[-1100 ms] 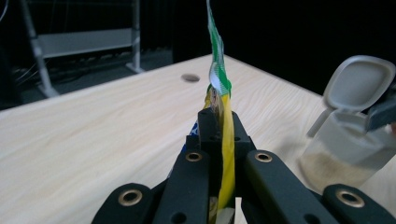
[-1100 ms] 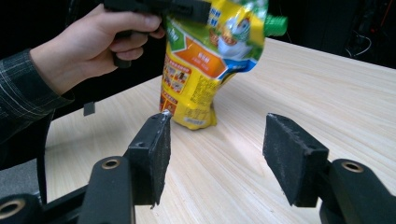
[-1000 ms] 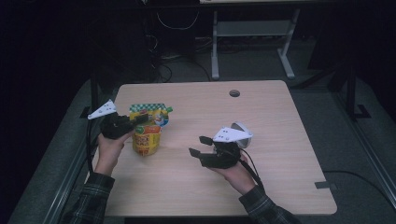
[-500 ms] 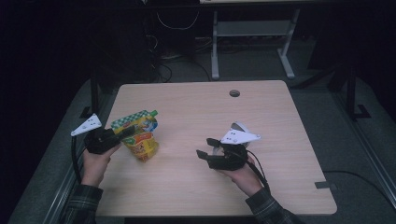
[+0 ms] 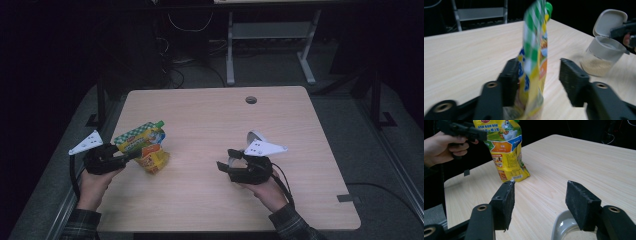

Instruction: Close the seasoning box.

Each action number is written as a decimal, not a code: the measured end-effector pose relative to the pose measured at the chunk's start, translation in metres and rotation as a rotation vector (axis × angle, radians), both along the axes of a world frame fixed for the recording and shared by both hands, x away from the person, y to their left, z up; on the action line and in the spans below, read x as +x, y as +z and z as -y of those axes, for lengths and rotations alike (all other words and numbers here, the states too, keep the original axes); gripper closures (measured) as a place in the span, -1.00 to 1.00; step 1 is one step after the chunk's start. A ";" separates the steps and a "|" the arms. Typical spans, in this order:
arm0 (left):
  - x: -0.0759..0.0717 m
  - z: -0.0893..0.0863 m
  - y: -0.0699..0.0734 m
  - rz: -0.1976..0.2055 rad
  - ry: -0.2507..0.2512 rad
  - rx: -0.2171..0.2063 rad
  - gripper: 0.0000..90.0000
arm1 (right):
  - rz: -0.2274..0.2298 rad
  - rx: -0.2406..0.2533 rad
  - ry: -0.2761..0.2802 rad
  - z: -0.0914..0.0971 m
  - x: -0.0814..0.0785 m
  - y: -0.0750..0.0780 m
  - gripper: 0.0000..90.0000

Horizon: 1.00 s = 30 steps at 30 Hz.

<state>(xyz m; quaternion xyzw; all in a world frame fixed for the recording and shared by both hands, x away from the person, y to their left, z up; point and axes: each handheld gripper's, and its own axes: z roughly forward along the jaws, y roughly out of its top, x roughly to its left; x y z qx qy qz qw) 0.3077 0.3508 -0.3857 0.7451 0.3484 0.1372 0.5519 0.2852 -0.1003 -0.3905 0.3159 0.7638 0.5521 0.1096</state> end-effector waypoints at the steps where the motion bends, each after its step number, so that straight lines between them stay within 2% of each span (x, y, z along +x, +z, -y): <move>1: -0.001 -0.002 -0.001 -0.005 -0.003 0.007 -0.08 | -0.001 -0.002 -0.003 0.001 0.000 0.000 -0.12; 4: -0.008 -0.007 -0.005 -0.016 0.011 0.008 -0.28 | -0.006 0.003 -0.009 0.005 -0.001 0.001 -0.10; 6: -0.013 -0.010 -0.007 -0.032 0.023 0.024 -0.43 | -0.009 0.000 -0.014 0.007 -0.002 0.001 -0.06; 12: -0.032 -0.014 -0.016 -0.059 0.044 0.048 -0.68 | -0.005 -0.010 -0.021 0.015 -0.007 0.001 0.20; 16: -0.045 -0.011 -0.021 -0.070 0.036 0.058 -0.70 | -0.005 -0.015 -0.028 0.022 -0.011 0.002 0.46; 20: -0.057 -0.003 -0.026 -0.077 0.018 0.079 -0.71 | 0.009 -0.031 -0.036 0.031 -0.015 -0.002 0.92; 21: -0.060 0.000 -0.027 -0.079 0.007 0.091 -0.71 | 0.015 -0.038 -0.038 0.033 -0.016 -0.002 0.99; 23: -0.064 0.007 -0.029 -0.085 -0.018 0.107 -0.72 | 0.028 -0.051 -0.034 0.038 -0.019 -0.004 0.99; 27: -0.071 0.020 -0.035 -0.094 -0.060 0.111 -0.72 | 0.054 -0.073 -0.035 0.049 -0.026 -0.006 0.99; 30: -0.074 0.032 -0.040 -0.102 -0.096 0.118 -0.72 | 0.053 -0.061 -0.034 0.058 -0.029 -0.007 0.99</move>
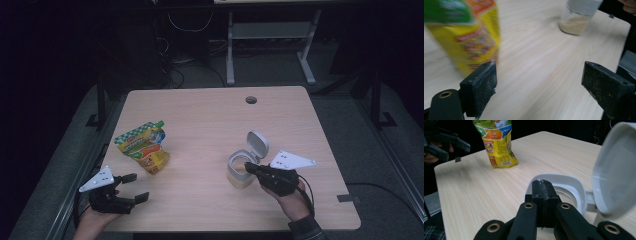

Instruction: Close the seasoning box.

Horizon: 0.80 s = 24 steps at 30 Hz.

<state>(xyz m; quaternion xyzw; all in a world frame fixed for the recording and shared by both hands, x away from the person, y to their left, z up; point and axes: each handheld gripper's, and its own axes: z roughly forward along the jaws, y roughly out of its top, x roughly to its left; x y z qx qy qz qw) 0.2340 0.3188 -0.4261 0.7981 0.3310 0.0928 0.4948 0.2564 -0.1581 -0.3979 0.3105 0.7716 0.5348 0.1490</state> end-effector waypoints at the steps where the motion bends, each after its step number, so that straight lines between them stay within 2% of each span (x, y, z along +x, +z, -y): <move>1: 0.000 0.003 -0.001 0.001 -0.009 0.004 -0.72 | 0.000 -0.002 0.001 0.004 -0.001 -0.001 0.99; 5: 0.000 0.018 -0.006 -0.001 -0.050 0.024 -0.71 | 0.001 -0.001 -0.025 0.020 -0.006 -0.001 0.99; 9: 0.001 0.029 -0.014 -0.001 -0.067 0.032 -0.70 | 0.016 0.011 -0.063 0.038 -0.007 -0.002 0.99; 12: 0.002 0.035 -0.017 0.001 -0.091 0.063 -0.70 | 0.026 0.010 -0.104 0.048 -0.005 -0.002 0.99; 16: 0.003 0.037 -0.018 0.004 -0.093 0.076 -0.70 | 0.040 -0.008 -0.151 0.057 0.004 -0.005 0.99; 24: 0.005 0.036 -0.020 0.013 -0.082 0.085 -0.70 | 0.025 0.021 -0.179 0.062 0.033 -0.009 0.99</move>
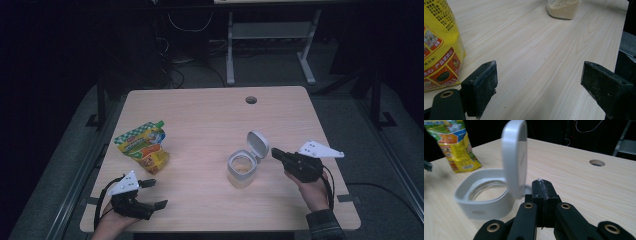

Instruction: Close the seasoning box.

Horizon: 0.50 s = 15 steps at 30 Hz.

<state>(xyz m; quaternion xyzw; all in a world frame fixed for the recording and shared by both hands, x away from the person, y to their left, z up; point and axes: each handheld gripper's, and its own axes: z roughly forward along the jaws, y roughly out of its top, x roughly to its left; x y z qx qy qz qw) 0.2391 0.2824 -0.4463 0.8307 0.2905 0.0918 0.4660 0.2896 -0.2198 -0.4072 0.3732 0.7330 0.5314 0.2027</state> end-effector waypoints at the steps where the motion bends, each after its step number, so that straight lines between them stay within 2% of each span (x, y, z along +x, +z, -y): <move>1: 0.000 0.000 0.000 -0.001 0.002 -0.002 -0.70 | 0.001 0.010 0.004 -0.001 0.003 0.000 0.99; 9: 0.004 -0.002 -0.003 -0.009 0.004 0.008 -0.70 | 0.001 0.025 0.014 -0.007 0.022 -0.002 0.99; 12: 0.004 -0.002 -0.004 -0.010 -0.003 0.021 -0.69 | 0.006 0.027 0.021 -0.009 0.023 0.000 0.99; 15: 0.004 -0.003 -0.004 -0.011 0.001 0.016 -0.69 | 0.010 0.027 0.030 -0.011 0.021 0.001 0.99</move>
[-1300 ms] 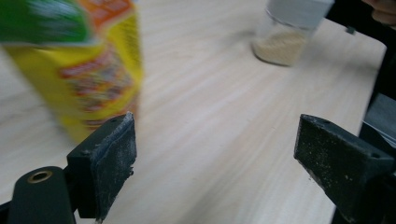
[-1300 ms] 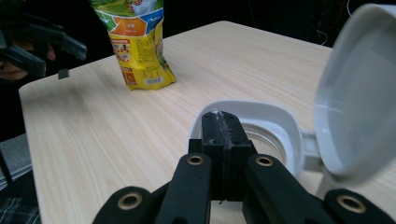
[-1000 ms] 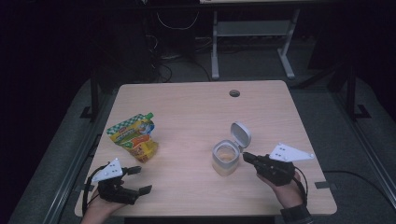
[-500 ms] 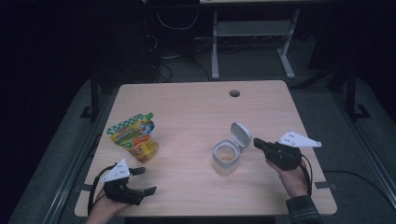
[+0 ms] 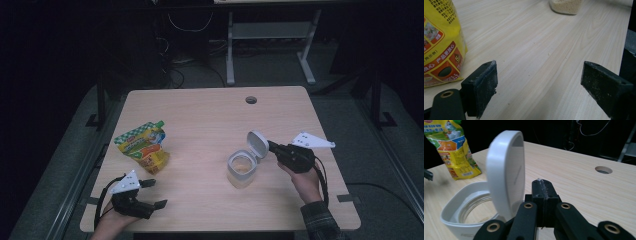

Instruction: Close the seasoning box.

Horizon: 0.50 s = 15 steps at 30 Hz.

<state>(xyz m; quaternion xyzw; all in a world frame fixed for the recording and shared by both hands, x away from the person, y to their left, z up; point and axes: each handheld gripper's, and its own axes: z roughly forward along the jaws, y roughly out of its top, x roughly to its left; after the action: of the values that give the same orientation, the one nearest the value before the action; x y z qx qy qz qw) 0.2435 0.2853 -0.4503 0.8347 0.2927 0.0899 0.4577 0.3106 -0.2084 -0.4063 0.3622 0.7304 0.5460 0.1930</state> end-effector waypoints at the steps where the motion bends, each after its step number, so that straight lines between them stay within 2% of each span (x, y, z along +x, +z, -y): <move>1: 0.000 0.000 0.000 -0.001 0.001 0.000 -0.69 | 0.004 0.000 0.002 -0.001 -0.001 0.001 0.99; 4: -0.001 -0.001 0.001 0.001 0.002 -0.001 -0.69 | 0.008 0.002 0.012 -0.002 -0.005 0.002 0.98; 7: -0.001 -0.001 0.000 0.010 0.004 0.016 -0.69 | 0.009 0.005 0.020 -0.004 -0.007 0.003 0.98; 15: -0.001 -0.001 0.000 0.006 -0.002 0.021 -0.69 | 0.012 0.013 0.043 -0.010 -0.012 0.006 0.99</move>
<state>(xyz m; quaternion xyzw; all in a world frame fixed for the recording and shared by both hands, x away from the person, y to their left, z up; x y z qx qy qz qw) 0.2422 0.2860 -0.4504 0.8394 0.2897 0.0951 0.4500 0.2988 -0.1988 -0.4008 0.3443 0.7334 0.5568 0.1830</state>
